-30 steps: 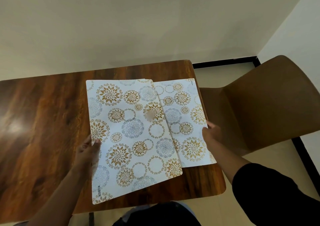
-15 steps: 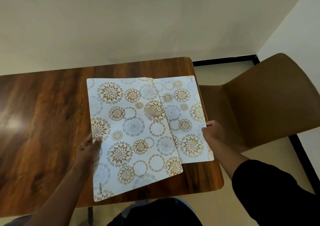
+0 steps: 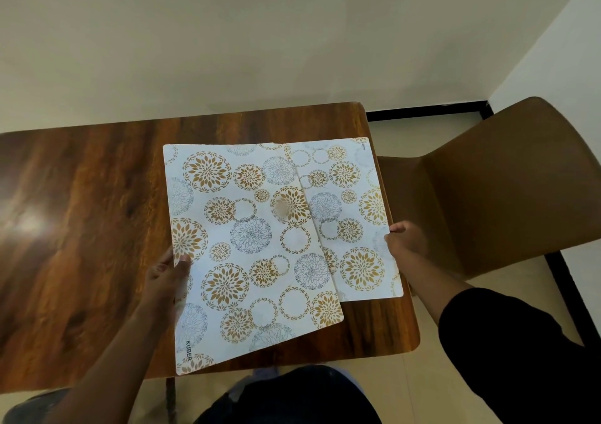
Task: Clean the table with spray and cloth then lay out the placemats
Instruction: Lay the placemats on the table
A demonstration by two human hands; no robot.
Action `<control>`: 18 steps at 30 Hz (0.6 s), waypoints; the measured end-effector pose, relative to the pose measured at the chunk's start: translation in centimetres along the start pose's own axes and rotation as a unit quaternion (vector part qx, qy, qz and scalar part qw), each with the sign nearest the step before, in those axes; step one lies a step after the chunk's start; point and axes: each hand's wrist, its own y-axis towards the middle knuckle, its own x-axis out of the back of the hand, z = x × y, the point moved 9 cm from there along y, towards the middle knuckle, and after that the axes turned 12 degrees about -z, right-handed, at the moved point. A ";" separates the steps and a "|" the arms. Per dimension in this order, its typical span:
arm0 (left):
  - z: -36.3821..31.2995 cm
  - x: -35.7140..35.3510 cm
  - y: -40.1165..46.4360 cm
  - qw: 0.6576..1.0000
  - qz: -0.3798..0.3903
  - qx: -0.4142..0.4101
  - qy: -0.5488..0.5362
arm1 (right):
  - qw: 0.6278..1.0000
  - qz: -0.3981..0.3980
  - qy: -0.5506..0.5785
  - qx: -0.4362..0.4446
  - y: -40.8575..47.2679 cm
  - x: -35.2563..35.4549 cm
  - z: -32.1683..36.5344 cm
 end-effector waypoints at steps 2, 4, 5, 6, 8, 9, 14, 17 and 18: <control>0.1 0.0 0.0 1.000 -0.004 0.001 -0.002 | 1.000 -0.003 0.001 -0.001 0.1 0.0 0.0; 0.0 0.1 0.0 1.000 -0.012 0.003 0.003 | 1.000 -0.003 0.004 -0.001 0.2 0.0 0.0; 0.0 0.1 0.0 1.000 -0.018 0.005 0.005 | 1.000 -0.004 0.006 -0.002 0.2 0.1 0.1; -0.1 0.1 -0.1 1.000 -0.024 0.007 0.007 | 1.000 -0.003 0.009 -0.002 0.2 0.1 0.1; -0.2 0.1 -0.2 0.999 -0.029 0.011 0.007 | 1.000 0.001 0.010 -0.002 0.2 0.1 0.2; -0.2 0.0 -0.3 0.999 -0.029 0.011 0.006 | 1.000 0.004 0.009 -0.002 0.2 0.1 0.1; -0.2 -0.1 -0.7 1.000 -0.027 -0.005 0.003 | 1.000 0.002 0.007 -0.002 0.3 0.2 0.1; -0.2 0.0 -0.7 1.000 -0.020 -0.018 -0.005 | 1.000 -0.001 0.003 0.004 0.2 0.3 0.1; -0.2 -0.1 -0.8 1.000 -0.016 -0.018 -0.007 | 1.000 -0.001 0.002 0.007 0.2 0.2 0.1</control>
